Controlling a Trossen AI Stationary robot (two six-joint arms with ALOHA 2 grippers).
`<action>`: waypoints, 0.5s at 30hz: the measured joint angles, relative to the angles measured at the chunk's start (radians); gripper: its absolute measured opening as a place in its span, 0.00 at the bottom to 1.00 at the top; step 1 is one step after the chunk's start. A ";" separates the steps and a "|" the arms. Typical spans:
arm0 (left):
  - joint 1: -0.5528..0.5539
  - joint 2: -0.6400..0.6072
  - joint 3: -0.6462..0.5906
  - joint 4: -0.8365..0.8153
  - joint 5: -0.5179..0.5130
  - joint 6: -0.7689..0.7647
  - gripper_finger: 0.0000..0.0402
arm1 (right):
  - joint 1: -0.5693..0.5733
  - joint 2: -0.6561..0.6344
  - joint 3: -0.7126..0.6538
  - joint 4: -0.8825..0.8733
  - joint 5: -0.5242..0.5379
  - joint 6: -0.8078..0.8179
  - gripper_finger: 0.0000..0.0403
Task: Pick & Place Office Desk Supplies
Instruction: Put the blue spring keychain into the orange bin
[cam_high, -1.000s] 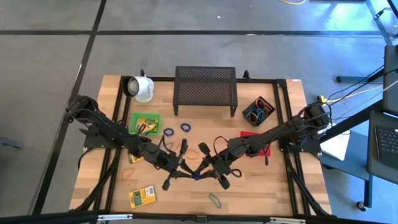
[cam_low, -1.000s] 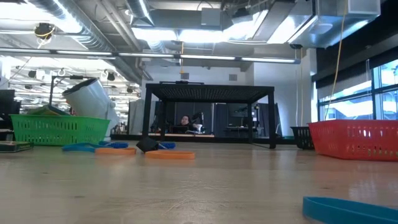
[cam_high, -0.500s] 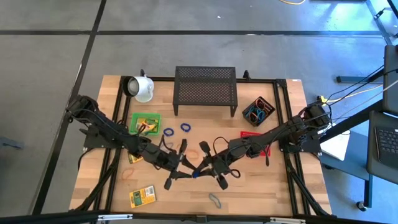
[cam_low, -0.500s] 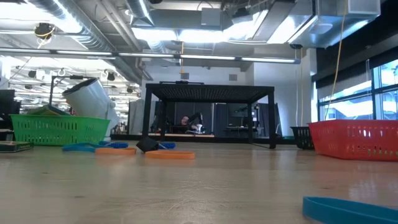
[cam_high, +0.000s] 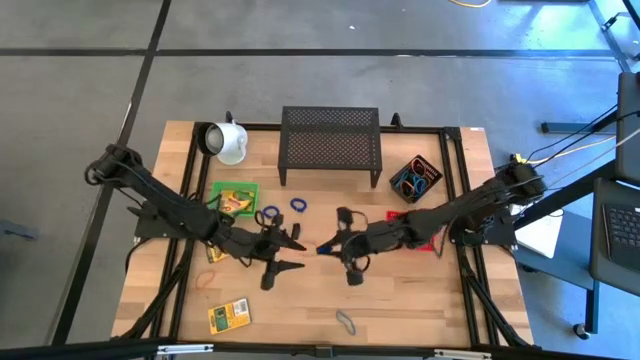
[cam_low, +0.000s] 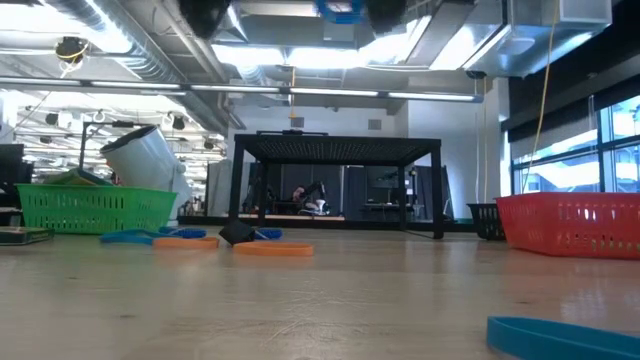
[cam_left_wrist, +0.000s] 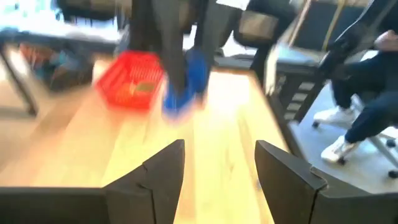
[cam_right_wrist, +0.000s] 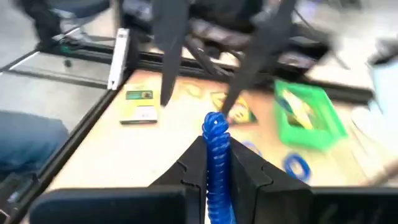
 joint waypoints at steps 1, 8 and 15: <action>0.001 -0.006 -0.001 -0.035 -0.001 -0.026 0.47 | 0.000 -0.025 0.001 -0.048 0.012 0.038 0.11; 0.001 -0.031 -0.005 -0.182 -0.048 -0.146 0.47 | 0.004 -0.160 0.001 -0.506 0.017 0.423 0.11; -0.002 -0.021 -0.007 -0.250 -0.053 -0.215 0.47 | 0.025 -0.211 0.000 -0.952 0.025 0.869 0.11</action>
